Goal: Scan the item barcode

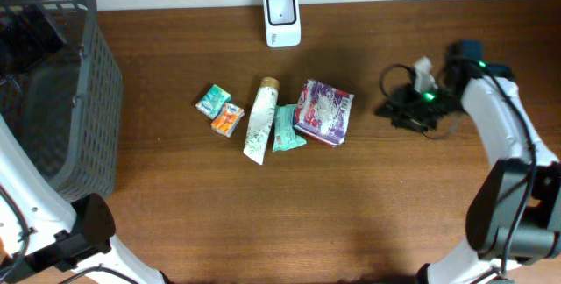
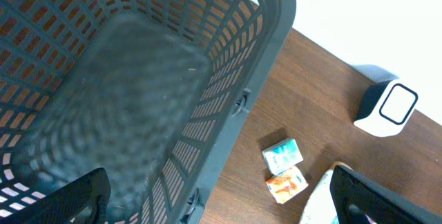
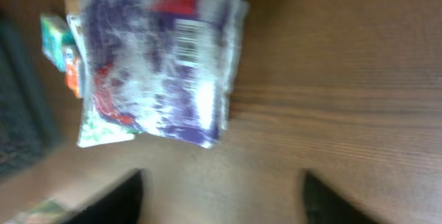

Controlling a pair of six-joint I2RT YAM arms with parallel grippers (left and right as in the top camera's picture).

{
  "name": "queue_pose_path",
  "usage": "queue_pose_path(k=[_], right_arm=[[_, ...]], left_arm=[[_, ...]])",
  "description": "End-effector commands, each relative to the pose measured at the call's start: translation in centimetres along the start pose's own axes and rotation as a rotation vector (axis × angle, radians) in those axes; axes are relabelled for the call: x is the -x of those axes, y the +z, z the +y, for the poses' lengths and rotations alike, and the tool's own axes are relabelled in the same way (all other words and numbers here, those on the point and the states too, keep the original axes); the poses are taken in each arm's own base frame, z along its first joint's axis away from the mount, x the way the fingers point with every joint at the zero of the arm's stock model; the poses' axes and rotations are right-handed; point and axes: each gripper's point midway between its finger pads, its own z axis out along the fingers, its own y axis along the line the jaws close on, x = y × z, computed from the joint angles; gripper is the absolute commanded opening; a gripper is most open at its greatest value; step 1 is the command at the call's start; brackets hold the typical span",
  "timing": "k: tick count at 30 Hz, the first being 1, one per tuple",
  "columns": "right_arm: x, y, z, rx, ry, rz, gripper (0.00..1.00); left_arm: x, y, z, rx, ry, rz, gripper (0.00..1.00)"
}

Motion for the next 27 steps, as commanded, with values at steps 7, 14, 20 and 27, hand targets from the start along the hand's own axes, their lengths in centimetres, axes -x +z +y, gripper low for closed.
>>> queue_pose_path(k=[7, 14, 20, 27], right_arm=[[2.6, 2.7, 11.8, -0.492, -0.183, -0.442, 0.88], [1.3, 11.1, 11.0, -0.624, -0.218, -0.411, 0.87], [0.6, 14.6, 7.5, -0.712, -0.222, -0.317, 0.16], [2.8, 9.0, 9.8, -0.582, -0.157, -0.31, 0.04]], left_arm=[[0.0, -1.0, 0.1, -0.003, 0.01, -0.02, 0.99], [0.0, -1.0, 0.1, -0.003, 0.01, -0.02, 0.99], [0.0, -1.0, 0.1, -0.003, 0.01, -0.02, 0.99], [0.0, -1.0, 0.1, -0.003, 0.01, -0.02, 0.99]])
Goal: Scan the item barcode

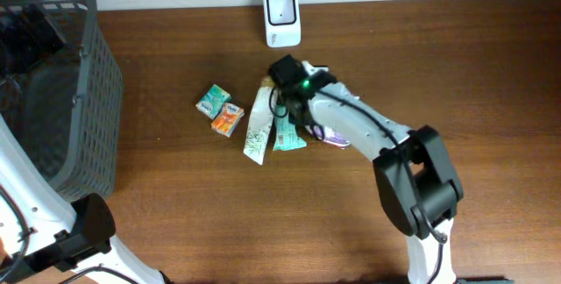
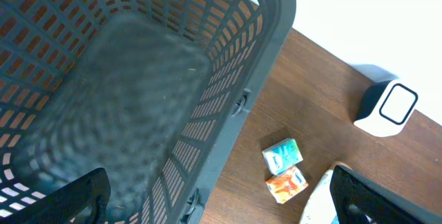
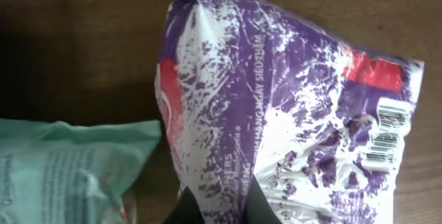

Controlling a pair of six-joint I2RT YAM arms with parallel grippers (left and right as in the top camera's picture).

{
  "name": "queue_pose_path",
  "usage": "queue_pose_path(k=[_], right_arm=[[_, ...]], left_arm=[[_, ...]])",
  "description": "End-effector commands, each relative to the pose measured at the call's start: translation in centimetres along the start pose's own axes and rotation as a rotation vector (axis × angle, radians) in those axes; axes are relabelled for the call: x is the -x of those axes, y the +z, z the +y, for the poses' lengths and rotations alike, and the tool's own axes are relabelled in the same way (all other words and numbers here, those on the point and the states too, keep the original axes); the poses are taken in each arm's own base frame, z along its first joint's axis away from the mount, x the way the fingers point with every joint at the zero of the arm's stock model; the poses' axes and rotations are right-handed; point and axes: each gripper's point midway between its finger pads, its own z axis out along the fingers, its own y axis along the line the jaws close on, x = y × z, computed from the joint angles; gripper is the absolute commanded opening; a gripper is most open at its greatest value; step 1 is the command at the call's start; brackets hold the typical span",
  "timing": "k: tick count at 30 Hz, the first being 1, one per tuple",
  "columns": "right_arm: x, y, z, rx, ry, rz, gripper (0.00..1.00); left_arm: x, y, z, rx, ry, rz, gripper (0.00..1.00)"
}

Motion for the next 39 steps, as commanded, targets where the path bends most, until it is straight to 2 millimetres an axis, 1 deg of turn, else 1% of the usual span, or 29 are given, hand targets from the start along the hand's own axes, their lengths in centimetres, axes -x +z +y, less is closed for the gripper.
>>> queue_pose_path(k=[1, 2, 4, 6, 7, 8, 9, 10, 12, 13, 14, 15, 16, 17, 18, 20, 21, 23, 24, 26, 27, 30, 33, 36, 38, 39], right_arm=[[5.0, -5.8, -1.1, 0.229, 0.059, -0.035, 0.04], [5.5, -6.6, -1.2, 0.324, 0.05, -0.01, 0.04], [5.6, -7.4, -1.8, 0.536, 0.035, 0.077, 0.04], [5.2, -7.7, -3.1, 0.785, 0.064, 0.183, 0.04], [5.0, -7.8, -3.7, 0.892, 0.085, 0.213, 0.04], [5.0, -7.8, -4.6, 0.963, 0.111, 0.23, 0.04], [4.6, -7.4, -6.2, 1.047, 0.157, 0.246, 0.04], [4.3, -6.8, -7.7, 1.083, 0.199, 0.253, 0.04], [3.2, -4.9, -11.0, 1.125, 0.295, 0.262, 0.04], [2.3, -3.6, -13.3, 1.15, 0.364, 0.255, 0.04], [1.6, -2.4, -15.0, 1.134, 0.403, 0.244, 0.04], [0.7, -0.8, -17.3, 1.068, 0.455, 0.247, 0.06], [-0.1, 0.3, -19.5, 0.995, 0.507, 0.261, 0.1], [-0.5, 0.5, -21.8, 0.962, 0.567, 0.264, 0.17], [-0.4, 0.1, -23.6, 0.955, 0.608, 0.254, 0.21], [-0.1, -0.7, -25.2, 0.938, 0.599, 0.231, 0.29], [0.0, -1.0, -26.0, 0.9, 0.589, 0.233, 0.39], [0.0, -1.4, -27.3, 0.772, 0.556, 0.257, 0.57], [-0.1, -1.5, -27.8, 0.715, 0.536, 0.27, 0.62], [-0.4, -1.2, -28.6, 0.581, 0.479, 0.298, 0.86], [-0.6, -0.8, -28.9, 0.521, 0.456, 0.308, 0.92], [-1.1, 0.1, -30.2, 0.399, 0.422, 0.315, 0.98], [-1.0, 0.1, -30.4, 0.396, 0.415, 0.306, 0.99], [-0.8, 0.7, -30.9, 0.369, 0.384, 0.29, 0.95], [-0.9, 1.6, -31.5, 0.332, 0.374, 0.292, 0.91], [-0.8, 2.2, -32.2, 0.289, 0.366, 0.284, 0.85]], left_arm=[[0.0, -1.0, 0.1, -0.003, 0.01, -0.02, 0.99], [0.0, -1.0, 0.1, -0.003, 0.01, -0.02, 0.99], [0.0, -1.0, 0.1, -0.003, 0.01, -0.02, 0.99], [0.0, -1.0, 0.1, -0.003, 0.01, -0.02, 0.99], [0.0, -1.0, 0.1, -0.003, 0.01, -0.02, 0.99], [0.0, -1.0, 0.1, -0.003, 0.01, -0.02, 0.99], [0.0, -1.0, 0.1, -0.003, 0.01, -0.02, 0.99], [0.0, -1.0, 0.1, -0.003, 0.009, -0.02, 0.99], [0.0, -1.0, 0.1, -0.003, 0.01, -0.02, 0.99], [0.0, -1.0, 0.1, -0.003, 0.01, -0.02, 0.99], [0.0, -1.0, 0.1, -0.003, 0.009, -0.02, 0.99], [0.0, -1.0, 0.1, -0.003, 0.01, -0.02, 0.99], [0.0, -1.0, 0.1, -0.003, 0.01, -0.02, 0.99], [0.0, -1.0, 0.1, -0.003, 0.01, -0.02, 0.99], [0.0, -1.0, 0.1, -0.003, 0.009, -0.02, 0.99], [0.0, -1.0, 0.1, -0.003, 0.01, -0.02, 0.99], [0.0, -1.0, 0.1, -0.003, 0.01, -0.02, 0.99], [0.0, -1.0, 0.1, -0.003, 0.009, -0.02, 0.99], [0.0, -1.0, 0.1, -0.003, 0.01, -0.02, 0.99], [0.0, -1.0, 0.1, -0.003, 0.01, -0.02, 0.99], [0.0, -1.0, 0.1, -0.003, 0.01, -0.02, 0.99], [0.0, -1.0, 0.1, -0.003, 0.01, -0.02, 0.99], [0.0, -1.0, 0.1, -0.003, 0.01, -0.02, 0.99], [0.0, -1.0, 0.1, -0.003, 0.01, -0.02, 0.99], [0.0, -1.0, 0.1, -0.003, 0.01, -0.02, 0.99], [0.0, -1.0, 0.1, -0.003, 0.01, -0.02, 0.99]])
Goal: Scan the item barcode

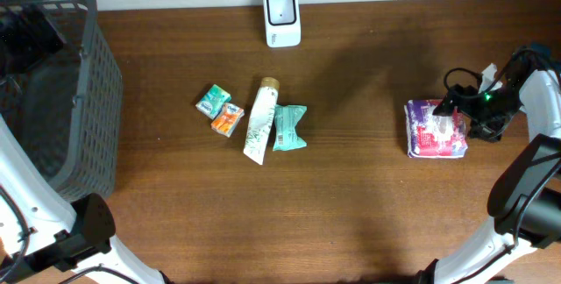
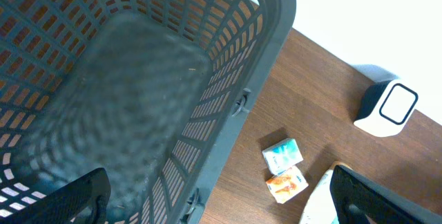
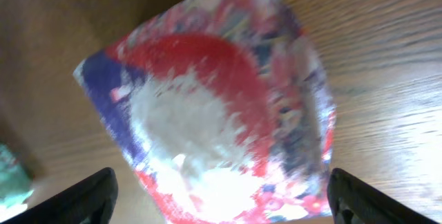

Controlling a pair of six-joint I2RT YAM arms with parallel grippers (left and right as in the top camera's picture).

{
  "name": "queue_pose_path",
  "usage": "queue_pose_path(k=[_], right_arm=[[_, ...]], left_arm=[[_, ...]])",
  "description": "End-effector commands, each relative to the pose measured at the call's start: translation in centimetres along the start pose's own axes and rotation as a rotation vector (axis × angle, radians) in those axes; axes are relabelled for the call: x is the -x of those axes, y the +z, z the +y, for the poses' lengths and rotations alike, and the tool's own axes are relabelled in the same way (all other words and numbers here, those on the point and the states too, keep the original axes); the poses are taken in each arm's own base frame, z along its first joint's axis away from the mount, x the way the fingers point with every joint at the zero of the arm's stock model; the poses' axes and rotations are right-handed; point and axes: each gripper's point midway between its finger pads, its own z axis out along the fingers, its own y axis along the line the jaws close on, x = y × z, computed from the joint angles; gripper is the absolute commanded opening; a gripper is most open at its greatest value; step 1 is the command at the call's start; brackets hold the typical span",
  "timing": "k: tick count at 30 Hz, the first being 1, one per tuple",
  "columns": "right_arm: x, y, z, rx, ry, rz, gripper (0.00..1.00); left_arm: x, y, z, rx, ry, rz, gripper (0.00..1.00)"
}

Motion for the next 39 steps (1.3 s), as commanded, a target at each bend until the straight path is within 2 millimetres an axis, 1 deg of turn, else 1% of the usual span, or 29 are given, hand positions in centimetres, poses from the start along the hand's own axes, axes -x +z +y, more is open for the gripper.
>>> queue_pose_path(k=[1, 4, 7, 10, 11, 12, 13, 14, 15, 17, 18, 20, 21, 23, 27, 28, 29, 31, 33, 34, 35, 37, 39], right_arm=[[1.4, 0.0, -2.2, -0.121, -0.026, -0.05, 0.8], [2.1, 0.2, -2.3, -0.125, -0.04, -0.073, 0.8], [1.8, 0.6, -2.2, -0.117, -0.058, -0.062, 0.77], [1.0, 2.3, -1.9, -0.067, -0.078, -0.038, 0.74], [0.5, 3.1, -1.5, -0.029, -0.077, -0.031, 0.69], [0.1, 3.8, -1.2, 0.003, -0.077, -0.026, 0.57], [-0.2, 4.3, -0.8, 0.032, -0.079, -0.023, 0.53], [-0.5, 4.7, -0.6, 0.052, -0.078, -0.018, 0.52], [-1.2, 5.4, 0.0, 0.088, -0.08, -0.004, 0.45], [-2.0, 5.8, 1.4, 0.145, -0.086, 0.02, 0.28], [-2.3, 5.9, 2.3, 0.183, -0.092, 0.03, 0.22], [-3.1, 5.7, 5.7, 0.309, -0.118, 0.06, 0.15], [-3.6, 5.6, 7.8, 0.378, -0.142, 0.075, 0.13], [-5.2, 5.8, 12.0, 0.475, -0.207, 0.12, 0.13], [-7.9, 7.1, 16.3, 0.47, -0.297, 0.19, 0.14], [-8.2, 7.4, 17.0, 0.463, -0.315, 0.191, 0.15], [-8.0, 7.8, 17.4, 0.425, -0.315, 0.18, 0.19], [-7.3, 7.8, 17.3, 0.384, -0.317, 0.158, 0.28], [-6.4, 7.4, 17.5, 0.362, -0.33, 0.133, 0.54], [-6.2, 7.3, 17.4, 0.355, -0.334, 0.125, 0.64], [-6.1, 7.5, 17.2, 0.341, -0.334, 0.122, 0.65], [-6.3, 7.9, 16.7, 0.3, -0.341, 0.122, 0.65], [-6.8, 8.2, 17.0, 0.295, -0.352, 0.133, 0.65]], left_arm=[[0.0, -1.0, 0.1, -0.003, 0.01, -0.02, 0.99], [0.0, -1.0, 0.1, -0.003, 0.01, -0.02, 0.99], [0.0, -1.0, 0.1, -0.003, 0.01, -0.02, 0.99], [0.0, -1.0, 0.1, -0.003, 0.01, -0.02, 0.99], [0.0, -1.0, 0.1, -0.003, 0.01, -0.02, 0.99], [0.0, -1.0, 0.1, -0.003, 0.01, -0.02, 0.99], [0.0, -1.0, 0.1, -0.003, 0.01, -0.02, 0.99], [0.0, -1.0, 0.1, -0.003, 0.01, -0.02, 0.99], [0.0, -1.0, 0.1, -0.003, 0.01, -0.02, 0.99], [0.0, -1.0, 0.1, -0.003, 0.01, -0.02, 0.99], [0.0, -1.0, 0.1, -0.003, 0.01, -0.02, 0.99], [0.0, -1.0, 0.1, -0.003, 0.01, -0.02, 0.99], [0.0, -1.0, 0.1, -0.003, 0.01, -0.02, 0.99], [0.0, -1.0, 0.1, -0.003, 0.01, -0.02, 0.99], [0.0, -1.0, 0.1, -0.003, 0.01, -0.02, 0.99], [0.0, -1.0, 0.1, -0.003, 0.01, -0.02, 0.99], [0.0, -1.0, 0.1, -0.003, 0.01, -0.02, 0.99], [0.0, -1.0, 0.1, -0.003, 0.01, -0.02, 0.99], [0.0, -1.0, 0.1, -0.003, 0.009, -0.02, 0.99], [0.0, -1.0, 0.1, -0.003, 0.01, -0.02, 0.99], [0.0, -1.0, 0.1, -0.003, 0.01, -0.02, 0.99], [0.0, -1.0, 0.1, -0.003, 0.01, -0.02, 0.99], [0.0, -1.0, 0.1, -0.003, 0.01, -0.02, 0.99]])
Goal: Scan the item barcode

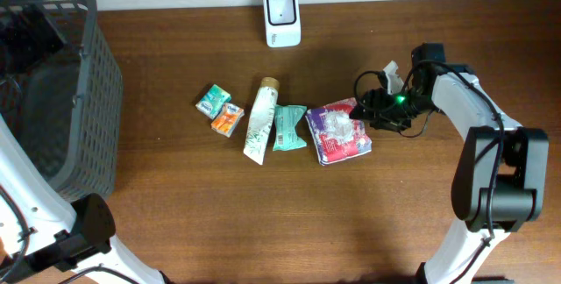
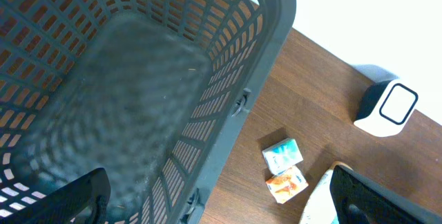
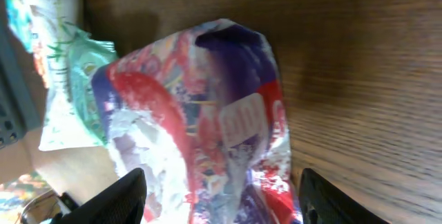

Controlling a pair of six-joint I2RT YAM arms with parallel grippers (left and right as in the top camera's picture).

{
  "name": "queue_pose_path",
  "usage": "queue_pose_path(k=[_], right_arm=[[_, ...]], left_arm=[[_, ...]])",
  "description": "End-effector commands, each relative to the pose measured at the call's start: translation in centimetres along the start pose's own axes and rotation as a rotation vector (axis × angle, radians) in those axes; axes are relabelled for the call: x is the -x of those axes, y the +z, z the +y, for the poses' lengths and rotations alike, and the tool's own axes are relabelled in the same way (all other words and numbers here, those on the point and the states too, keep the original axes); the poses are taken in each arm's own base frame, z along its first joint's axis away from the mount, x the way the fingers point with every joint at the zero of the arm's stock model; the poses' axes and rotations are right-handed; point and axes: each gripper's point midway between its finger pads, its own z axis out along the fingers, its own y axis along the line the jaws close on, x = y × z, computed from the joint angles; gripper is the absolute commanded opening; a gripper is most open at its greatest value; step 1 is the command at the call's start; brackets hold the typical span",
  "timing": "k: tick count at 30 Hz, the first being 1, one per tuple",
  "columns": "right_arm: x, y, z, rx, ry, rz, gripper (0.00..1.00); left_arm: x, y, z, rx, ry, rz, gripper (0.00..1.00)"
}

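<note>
The purple and red packet (image 1: 340, 132) lies mid-table, red face up, just right of the teal pouch (image 1: 288, 127). My right gripper (image 1: 375, 114) sits at the packet's right edge, pointing left. In the right wrist view it (image 3: 221, 182) stands open, with the packet (image 3: 193, 113) filling the space between the fingers. The white scanner (image 1: 282, 6) stands at the table's far edge. My left gripper (image 2: 221, 203) hangs open over the grey basket (image 2: 138, 79), holding nothing.
A cream tube (image 1: 259, 119), a small teal pack (image 1: 212, 100) and an orange pack (image 1: 227, 119) lie left of the pouch. The grey basket (image 1: 61, 100) fills the far left corner. The scanner (image 2: 387, 106) also shows in the left wrist view.
The packet was at the right side of the table by my right gripper. It now lies mid-table beside the teal pouch, and the gripper has moved left with it. The left arm is unchanged.
The packet first lay purple face up beside the pouch, with my right gripper open off to its right. Then the gripper was down on the packet. Then the packet lay at the table's right side, red face up. Now it is back beside the pouch.
</note>
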Motion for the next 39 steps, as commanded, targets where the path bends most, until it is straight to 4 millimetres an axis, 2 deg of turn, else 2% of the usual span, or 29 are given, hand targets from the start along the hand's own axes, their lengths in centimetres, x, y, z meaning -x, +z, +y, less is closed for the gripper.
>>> queue_pose_path(k=[1, 4, 5, 7, 10, 12, 15, 17, 18, 22, 25, 27, 29, 31, 33, 35, 37, 39], right_arm=[[-0.2, 0.9, 0.1, -0.044, -0.02, 0.016, 0.65], [-1.0, 2.5, 0.3, -0.094, -0.063, 0.038, 0.63], [-1.4, 2.9, 0.1, -0.118, -0.075, 0.045, 0.61], [-2.2, 4.2, 0.4, -0.127, -0.101, 0.062, 0.45], [-3.1, 5.2, 0.9, -0.125, -0.126, 0.081, 0.42], [-3.4, 5.6, 1.3, -0.119, -0.133, 0.091, 0.04], [-3.4, 5.4, 3.6, 0.004, -0.124, 0.095, 0.04], [-2.4, 4.4, 5.7, 0.09, -0.143, 0.067, 0.04], [-1.5, 3.1, 7.1, 0.137, -0.163, 0.036, 0.04], [0.8, -1.6, 10.3, 0.174, -0.227, -0.075, 0.04], [1.5, -4.5, 12.1, 0.206, -0.269, -0.142, 0.04], [2.1, -6.4, 14.3, 0.297, -0.332, -0.198, 0.04], [3.7, -7.0, 14.9, 0.303, -0.279, -0.256, 0.04], [6.6, -6.6, 14.3, 0.227, -0.141, -0.352, 0.04], [9.4, -6.4, 14.9, 0.19, -0.073, -0.471, 0.04], [12.6, -6.2, 17.1, 0.209, -0.043, -0.626, 0.04], [14.5, -6.0, 18.7, 0.229, -0.017, -0.736, 0.04], [16.0, -5.1, 21.2, 0.336, 0.003, -0.801, 0.04]], left_arm=[[0.0, -1.0, 0.1, -0.003, 0.01, -0.02, 0.99], [0.0, -1.0, 0.1, -0.003, 0.01, -0.02, 0.99], [0.0, -1.0, 0.1, -0.003, 0.01, -0.02, 0.99], [0.0, -1.0, 0.1, -0.003, 0.01, -0.02, 0.99], [0.0, -1.0, 0.1, -0.003, 0.01, -0.02, 0.99], [0.0, -1.0, 0.1, -0.003, 0.01, -0.02, 0.99], [0.0, -1.0, 0.1, -0.003, 0.01, -0.02, 0.99], [0.0, -1.0, 0.1, -0.003, 0.01, -0.02, 0.99], [0.0, -1.0, 0.1, -0.003, 0.01, -0.02, 0.99], [0.0, -1.0, 0.1, -0.003, 0.01, -0.02, 0.99], [0.0, -1.0, 0.1, -0.003, 0.01, -0.02, 0.99], [0.0, -1.0, 0.1, -0.003, 0.01, -0.02, 0.99], [0.0, -1.0, 0.1, -0.003, 0.01, -0.02, 0.99], [0.0, -1.0, 0.1, -0.003, 0.01, -0.02, 0.99], [0.0, -1.0, 0.1, -0.003, 0.01, -0.02, 0.99], [0.0, -1.0, 0.1, -0.003, 0.01, -0.02, 0.99], [0.0, -1.0, 0.1, -0.003, 0.01, -0.02, 0.99], [0.0, -1.0, 0.1, -0.003, 0.01, -0.02, 0.99]])
